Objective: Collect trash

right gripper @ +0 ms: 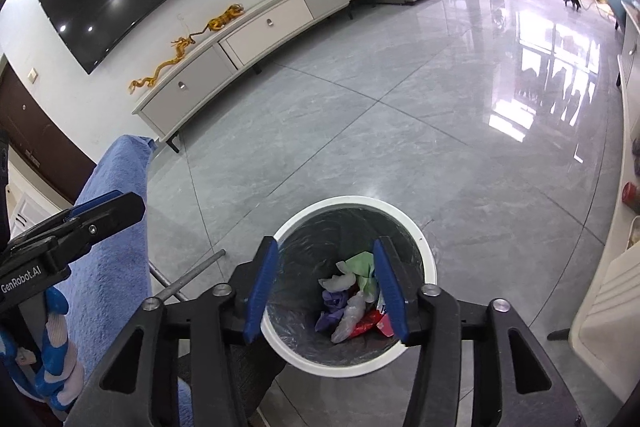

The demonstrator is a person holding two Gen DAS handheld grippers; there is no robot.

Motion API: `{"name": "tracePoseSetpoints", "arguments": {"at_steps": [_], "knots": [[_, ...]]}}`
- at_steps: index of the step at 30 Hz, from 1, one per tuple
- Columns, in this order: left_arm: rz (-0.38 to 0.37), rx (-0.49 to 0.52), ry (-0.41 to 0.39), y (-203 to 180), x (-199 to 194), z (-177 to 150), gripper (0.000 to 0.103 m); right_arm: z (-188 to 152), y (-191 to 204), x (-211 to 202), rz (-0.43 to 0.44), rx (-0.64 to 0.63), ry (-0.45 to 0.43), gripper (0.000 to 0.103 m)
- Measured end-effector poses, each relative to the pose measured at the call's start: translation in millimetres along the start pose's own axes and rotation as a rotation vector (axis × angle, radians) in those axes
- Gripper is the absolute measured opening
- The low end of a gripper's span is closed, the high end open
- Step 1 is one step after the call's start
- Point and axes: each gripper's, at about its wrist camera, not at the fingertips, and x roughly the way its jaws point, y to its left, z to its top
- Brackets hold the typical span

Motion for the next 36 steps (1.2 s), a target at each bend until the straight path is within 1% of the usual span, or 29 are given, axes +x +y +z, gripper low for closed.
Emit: {"name": "tracePoseSetpoints", "arguments": {"at_steps": [1, 3, 4, 7, 9, 11, 14, 16, 21, 25, 29, 36], "knots": [[0.021, -0.002, -0.017, 2, -7, -3, 0.068, -1, 5, -4, 0.000, -0.008, -0.006, 0.054], [0.074, -0.012, -0.048, 7, -22, -10, 0.069, -1, 17, -12, -0.009, -0.031, -0.022, 0.061], [0.094, -0.017, -0.060, 11, -28, -14, 0.069, -2, 25, -17, -0.018, -0.046, -0.031, 0.062], [0.161, -0.031, -0.095, 23, -46, -27, 0.069, -5, 47, -29, -0.038, -0.083, -0.057, 0.072], [0.207, -0.048, -0.111, 35, -56, -39, 0.069, -8, 62, -36, -0.045, -0.114, -0.071, 0.082], [0.241, -0.075, -0.121, 48, -63, -50, 0.069, -12, 81, -44, -0.059, -0.148, -0.087, 0.085], [0.275, -0.121, -0.123, 70, -71, -65, 0.069, -18, 109, -50, -0.054, -0.203, -0.090, 0.092], [0.297, -0.163, -0.120, 88, -74, -73, 0.069, -23, 124, -53, -0.045, -0.230, -0.092, 0.093], [0.322, -0.259, -0.121, 125, -85, -89, 0.069, -31, 155, -67, -0.011, -0.290, -0.101, 0.095], [0.350, -0.309, -0.139, 142, -93, -94, 0.069, -31, 173, -80, 0.018, -0.324, -0.117, 0.097], [0.354, -0.371, -0.163, 155, -107, -103, 0.069, -32, 189, -94, 0.009, -0.357, -0.137, 0.097], [0.384, -0.349, -0.235, 148, -138, -111, 0.069, -47, 200, -103, 0.016, -0.385, -0.167, 0.101]]}}
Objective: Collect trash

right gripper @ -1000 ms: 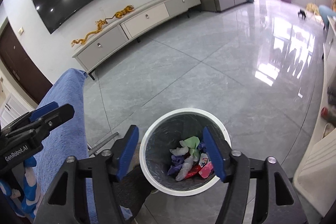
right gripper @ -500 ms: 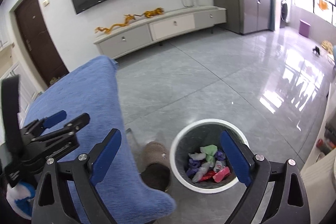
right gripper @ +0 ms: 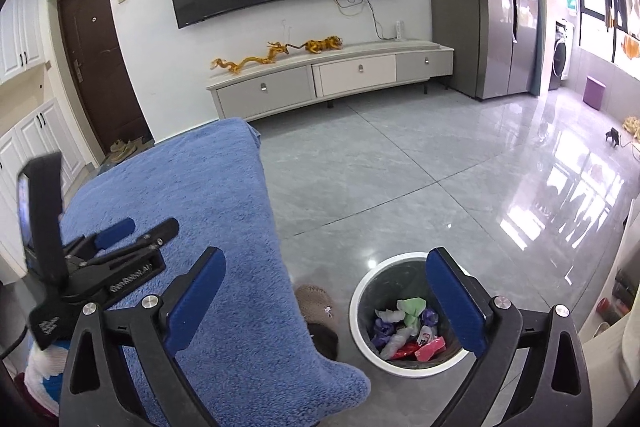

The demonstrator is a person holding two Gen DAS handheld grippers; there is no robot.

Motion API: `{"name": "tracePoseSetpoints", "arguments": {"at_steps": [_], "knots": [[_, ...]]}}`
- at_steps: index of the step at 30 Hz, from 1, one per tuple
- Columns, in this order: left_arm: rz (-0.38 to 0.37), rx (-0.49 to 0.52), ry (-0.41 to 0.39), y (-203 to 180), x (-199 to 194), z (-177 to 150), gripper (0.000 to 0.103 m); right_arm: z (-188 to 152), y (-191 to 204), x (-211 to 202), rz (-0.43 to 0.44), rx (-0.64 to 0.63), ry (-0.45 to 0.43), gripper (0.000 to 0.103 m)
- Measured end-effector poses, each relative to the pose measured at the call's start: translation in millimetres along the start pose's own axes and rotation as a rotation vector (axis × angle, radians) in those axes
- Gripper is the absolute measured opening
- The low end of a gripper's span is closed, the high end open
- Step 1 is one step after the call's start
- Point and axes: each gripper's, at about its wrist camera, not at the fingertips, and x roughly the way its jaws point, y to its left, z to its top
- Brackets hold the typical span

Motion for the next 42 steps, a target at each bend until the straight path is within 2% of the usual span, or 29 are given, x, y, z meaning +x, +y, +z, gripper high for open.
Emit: {"name": "tracePoseSetpoints", "arguments": {"at_steps": [6, 9, 18, 42], "knots": [[0.026, 0.003, -0.038, 6, -9, -7, 0.069, -16, 5, 4, -0.035, 0.004, -0.024, 0.102], [0.039, 0.002, -0.050, 8, -11, -10, 0.078, -20, 5, 8, -0.060, 0.006, -0.031, 0.102], [0.079, 0.010, -0.086, 10, -10, -9, 0.083, -19, 1, 18, -0.106, 0.011, -0.070, 0.102], [0.103, 0.021, -0.111, 4, -4, -16, 0.084, -18, -14, 25, -0.180, 0.060, -0.119, 0.102]]}}
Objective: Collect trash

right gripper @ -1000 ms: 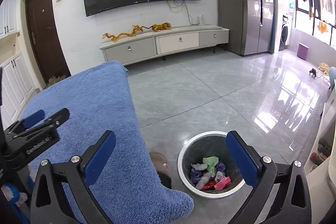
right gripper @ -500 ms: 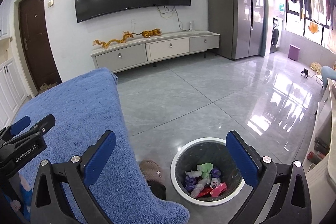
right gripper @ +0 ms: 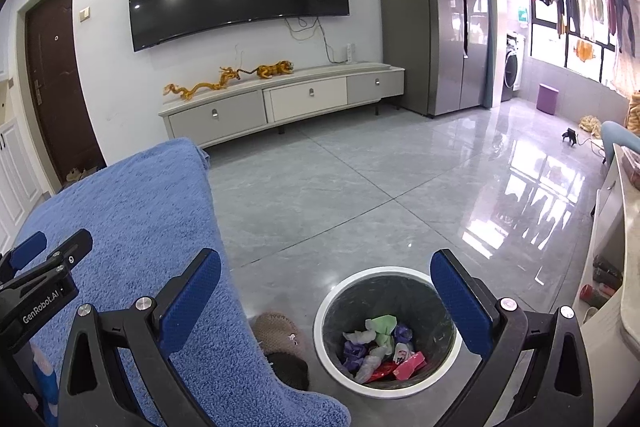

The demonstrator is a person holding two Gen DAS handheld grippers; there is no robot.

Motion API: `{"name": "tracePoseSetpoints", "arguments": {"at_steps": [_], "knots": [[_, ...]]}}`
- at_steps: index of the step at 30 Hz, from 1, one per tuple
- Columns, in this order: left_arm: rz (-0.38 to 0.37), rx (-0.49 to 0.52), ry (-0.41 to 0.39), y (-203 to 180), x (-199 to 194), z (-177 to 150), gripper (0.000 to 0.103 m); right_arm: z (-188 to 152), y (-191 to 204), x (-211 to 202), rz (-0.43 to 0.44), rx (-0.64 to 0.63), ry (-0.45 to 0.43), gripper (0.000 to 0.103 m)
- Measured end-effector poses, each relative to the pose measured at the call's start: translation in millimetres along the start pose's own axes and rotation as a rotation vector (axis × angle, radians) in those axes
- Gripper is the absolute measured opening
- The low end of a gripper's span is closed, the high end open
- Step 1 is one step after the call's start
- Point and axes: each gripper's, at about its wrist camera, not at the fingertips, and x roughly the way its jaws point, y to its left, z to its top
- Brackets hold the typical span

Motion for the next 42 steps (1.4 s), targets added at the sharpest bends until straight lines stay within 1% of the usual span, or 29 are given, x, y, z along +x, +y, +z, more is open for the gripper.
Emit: {"name": "tracePoseSetpoints", "arguments": {"at_steps": [15, 29, 30, 33, 42], "knots": [[0.009, -0.008, 0.003, 5, -4, 1, 0.084, -2, -12, -2, -0.045, 0.031, -0.017, 0.102], [0.005, -0.008, -0.001, 2, -9, 0, 0.084, -6, -11, -2, -0.047, 0.028, -0.033, 0.102], [0.004, -0.005, -0.001, 1, -9, 0, 0.085, -6, -11, -1, -0.046, 0.028, -0.031, 0.102], [0.007, -0.001, -0.005, -1, -10, -1, 0.095, -7, -12, -1, -0.047, 0.031, -0.030, 0.102], [0.003, 0.002, -0.018, -4, -15, 0, 0.095, -6, -14, -4, -0.050, 0.033, -0.044, 0.102]]}}
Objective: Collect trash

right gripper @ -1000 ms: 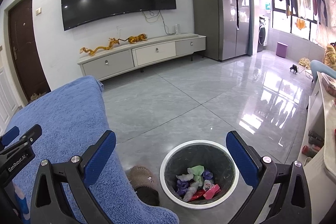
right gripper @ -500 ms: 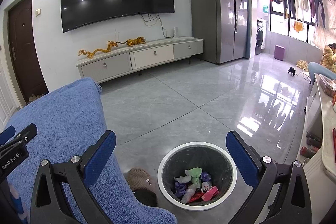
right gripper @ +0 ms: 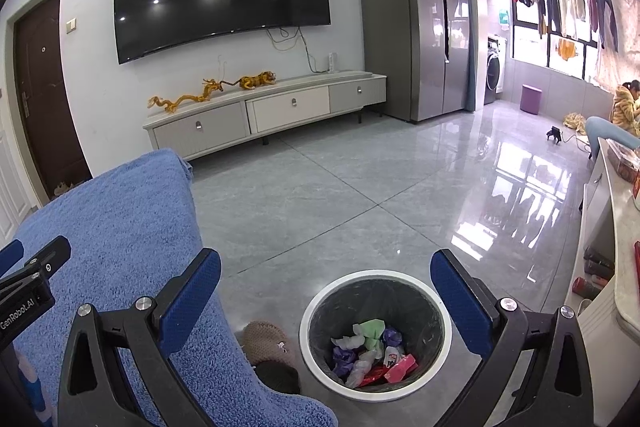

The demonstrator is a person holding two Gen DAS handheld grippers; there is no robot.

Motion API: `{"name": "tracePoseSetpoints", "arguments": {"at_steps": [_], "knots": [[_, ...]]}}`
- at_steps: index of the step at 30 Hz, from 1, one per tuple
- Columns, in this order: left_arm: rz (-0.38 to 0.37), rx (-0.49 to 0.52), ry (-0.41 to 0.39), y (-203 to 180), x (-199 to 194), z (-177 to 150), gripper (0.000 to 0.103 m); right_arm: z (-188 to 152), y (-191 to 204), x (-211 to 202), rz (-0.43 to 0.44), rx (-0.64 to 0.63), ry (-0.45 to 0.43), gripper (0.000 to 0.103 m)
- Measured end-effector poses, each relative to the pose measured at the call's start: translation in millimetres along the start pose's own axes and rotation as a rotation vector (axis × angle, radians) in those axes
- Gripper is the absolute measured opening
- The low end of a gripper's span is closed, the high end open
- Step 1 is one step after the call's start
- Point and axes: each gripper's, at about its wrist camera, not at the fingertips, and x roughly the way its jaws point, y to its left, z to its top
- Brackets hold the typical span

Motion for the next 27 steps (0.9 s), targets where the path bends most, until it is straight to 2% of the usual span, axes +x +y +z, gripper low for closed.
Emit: {"name": "tracePoseSetpoints", "arguments": {"at_steps": [27], "knots": [[0.005, 0.006, -0.029, -5.1, -7.3, -0.9, 0.097, -0.6, 0.9, -3.9, -0.002, -0.002, -0.028, 0.102]]}}
